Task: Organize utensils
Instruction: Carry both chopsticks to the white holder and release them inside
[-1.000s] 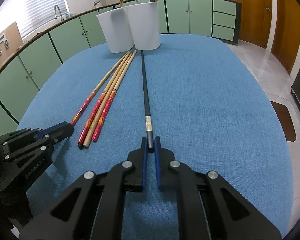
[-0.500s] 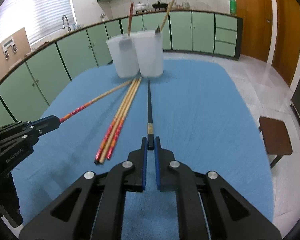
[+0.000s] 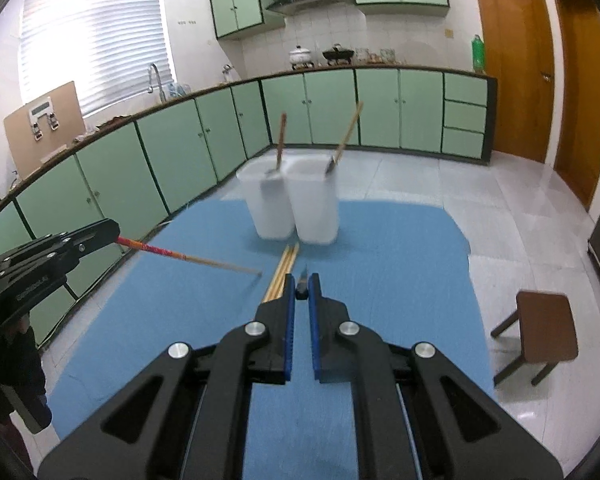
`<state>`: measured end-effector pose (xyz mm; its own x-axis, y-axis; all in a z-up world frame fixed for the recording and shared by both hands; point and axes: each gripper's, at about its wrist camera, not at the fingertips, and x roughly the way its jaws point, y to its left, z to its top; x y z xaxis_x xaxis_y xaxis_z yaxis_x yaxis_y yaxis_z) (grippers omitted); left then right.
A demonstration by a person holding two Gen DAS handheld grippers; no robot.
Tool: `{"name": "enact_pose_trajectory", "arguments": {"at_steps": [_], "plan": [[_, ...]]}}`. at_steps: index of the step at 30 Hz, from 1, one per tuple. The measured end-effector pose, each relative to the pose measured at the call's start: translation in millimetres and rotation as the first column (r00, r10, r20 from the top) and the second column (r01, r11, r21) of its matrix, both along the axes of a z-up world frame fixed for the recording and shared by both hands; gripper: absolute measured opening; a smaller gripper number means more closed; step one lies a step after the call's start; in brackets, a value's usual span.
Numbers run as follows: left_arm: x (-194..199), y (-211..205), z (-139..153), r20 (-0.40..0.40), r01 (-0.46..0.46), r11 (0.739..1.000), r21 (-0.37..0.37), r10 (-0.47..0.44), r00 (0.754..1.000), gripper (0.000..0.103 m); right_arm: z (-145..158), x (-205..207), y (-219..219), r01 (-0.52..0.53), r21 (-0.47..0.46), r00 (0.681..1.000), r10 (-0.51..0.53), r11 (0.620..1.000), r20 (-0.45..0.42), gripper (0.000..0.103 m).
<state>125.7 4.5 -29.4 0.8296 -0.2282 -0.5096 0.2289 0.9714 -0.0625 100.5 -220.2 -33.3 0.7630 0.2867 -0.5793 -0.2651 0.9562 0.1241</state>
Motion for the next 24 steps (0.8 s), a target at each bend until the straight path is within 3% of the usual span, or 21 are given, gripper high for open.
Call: {"name": "enact_pose_trajectory", "arguments": {"at_steps": [6,16,24], "plan": [[24.6,1.5,25.4,0.034,0.028,1.000,0.007,-0.028,0.999,0.005,40.3,24.6,2.2,-0.053,-0.030,0.998,0.054,0.998,0.027,0.006],[57.5,-1.8,44.3,0.033,0.059,0.998,0.004,-0.059,0.998,0.005,84.0,70.5,2.7,-0.127,-0.026,0.992,0.127,0.992,-0.012,0.006],[71.4,-1.3,78.1,0.099,0.069,0.997,0.019,-0.071,0.993,0.005,130.5,97.7,0.6,-0.132,-0.021,0.989,0.133,0.991,0.059,0.006]]}}
